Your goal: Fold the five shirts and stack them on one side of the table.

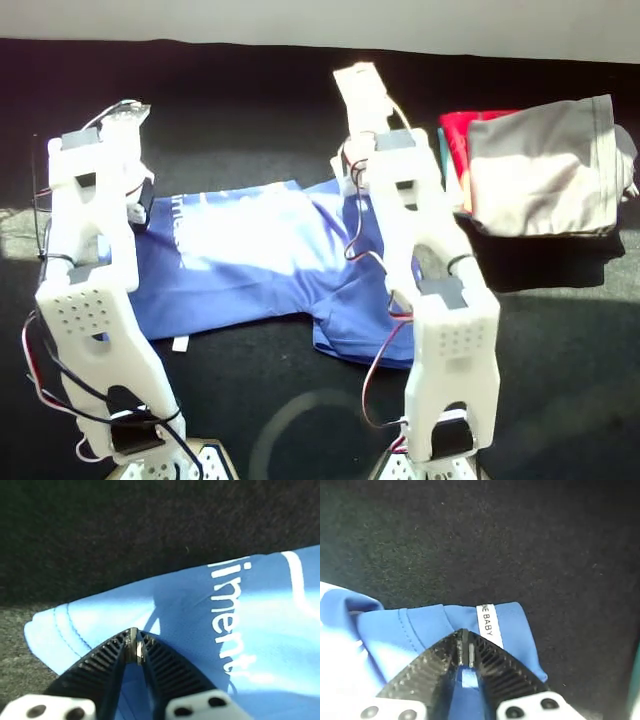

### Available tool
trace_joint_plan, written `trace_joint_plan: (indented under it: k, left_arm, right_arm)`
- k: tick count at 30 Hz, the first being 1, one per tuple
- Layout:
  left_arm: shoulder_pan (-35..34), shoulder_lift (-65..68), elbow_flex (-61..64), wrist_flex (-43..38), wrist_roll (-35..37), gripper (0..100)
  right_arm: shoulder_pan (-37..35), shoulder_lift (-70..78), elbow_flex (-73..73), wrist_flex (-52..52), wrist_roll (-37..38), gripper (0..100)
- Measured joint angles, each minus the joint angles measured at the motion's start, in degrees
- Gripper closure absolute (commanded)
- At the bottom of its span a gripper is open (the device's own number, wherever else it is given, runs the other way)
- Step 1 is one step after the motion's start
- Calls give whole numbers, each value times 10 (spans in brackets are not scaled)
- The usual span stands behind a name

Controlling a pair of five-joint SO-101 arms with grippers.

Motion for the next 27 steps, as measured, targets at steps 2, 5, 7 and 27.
trace_joint_plan:
  k: [2, 5, 7, 27]
  left_arm:
    - [-8, 15, -21, 0, 0, 991]
    - [-21, 47, -74, 0, 0, 991]
    - [-30, 75, -115, 0, 0, 991]
    - [-47, 210, -567, 251, -2, 991]
  right_arm:
    - [3, 45, -30, -2, -3, 991]
    - [17, 105, -84, -3, -4, 991]
    - [30, 136, -129, -4, -4, 991]
    - [60, 194, -536, 254, -4, 991]
